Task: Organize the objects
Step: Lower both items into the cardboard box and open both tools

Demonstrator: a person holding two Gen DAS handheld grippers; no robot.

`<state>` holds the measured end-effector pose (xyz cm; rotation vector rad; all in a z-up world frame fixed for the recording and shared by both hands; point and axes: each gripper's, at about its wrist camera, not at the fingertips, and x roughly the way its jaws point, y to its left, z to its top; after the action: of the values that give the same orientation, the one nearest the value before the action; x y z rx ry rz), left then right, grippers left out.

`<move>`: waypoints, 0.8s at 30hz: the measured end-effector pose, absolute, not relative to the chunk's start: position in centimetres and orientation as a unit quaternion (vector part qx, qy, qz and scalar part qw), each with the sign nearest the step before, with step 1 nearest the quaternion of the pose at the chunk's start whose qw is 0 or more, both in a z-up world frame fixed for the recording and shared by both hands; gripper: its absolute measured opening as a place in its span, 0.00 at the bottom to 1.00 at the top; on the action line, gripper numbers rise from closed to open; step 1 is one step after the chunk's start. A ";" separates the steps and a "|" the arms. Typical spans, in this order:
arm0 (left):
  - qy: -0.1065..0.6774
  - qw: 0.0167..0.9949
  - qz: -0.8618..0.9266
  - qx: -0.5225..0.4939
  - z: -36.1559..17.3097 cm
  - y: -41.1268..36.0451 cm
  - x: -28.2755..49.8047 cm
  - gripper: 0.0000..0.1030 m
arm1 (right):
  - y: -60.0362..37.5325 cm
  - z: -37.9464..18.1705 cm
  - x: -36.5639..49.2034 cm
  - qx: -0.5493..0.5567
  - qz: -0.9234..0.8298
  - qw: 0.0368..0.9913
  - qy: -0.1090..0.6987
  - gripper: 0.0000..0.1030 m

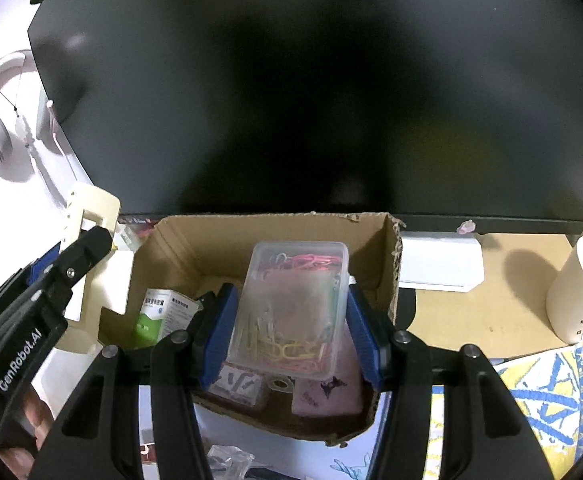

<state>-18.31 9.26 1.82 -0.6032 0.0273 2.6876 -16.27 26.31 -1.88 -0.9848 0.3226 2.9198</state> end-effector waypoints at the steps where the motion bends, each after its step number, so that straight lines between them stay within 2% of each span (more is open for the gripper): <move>1: 0.005 0.195 0.956 -0.218 1.7 9.2 -18.5 0.26 | 26.2 -2.0 -16.3 -0.319 0.942 0.022 0.102 0.57; 14: -0.026 0.221 0.939 -0.261 0.0 10.2 -19.5 0.27 | 26.8 -3.0 -17.0 -0.340 0.935 0.039 0.096 0.57; 19: -0.003 0.218 0.940 -0.262 -0.7 11.6 -19.3 0.25 | 26.3 -3.1 -16.6 -0.343 0.934 0.037 0.091 0.57; 24: 0.005 0.207 0.939 -0.274 -1.0 11.8 -19.6 0.31 | 26.3 -2.8 -16.7 -0.341 0.935 0.044 0.085 0.57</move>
<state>-19.55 11.77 -0.96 -0.7632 0.0134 2.6157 -16.73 26.30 -2.82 -1.0437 0.2598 2.8589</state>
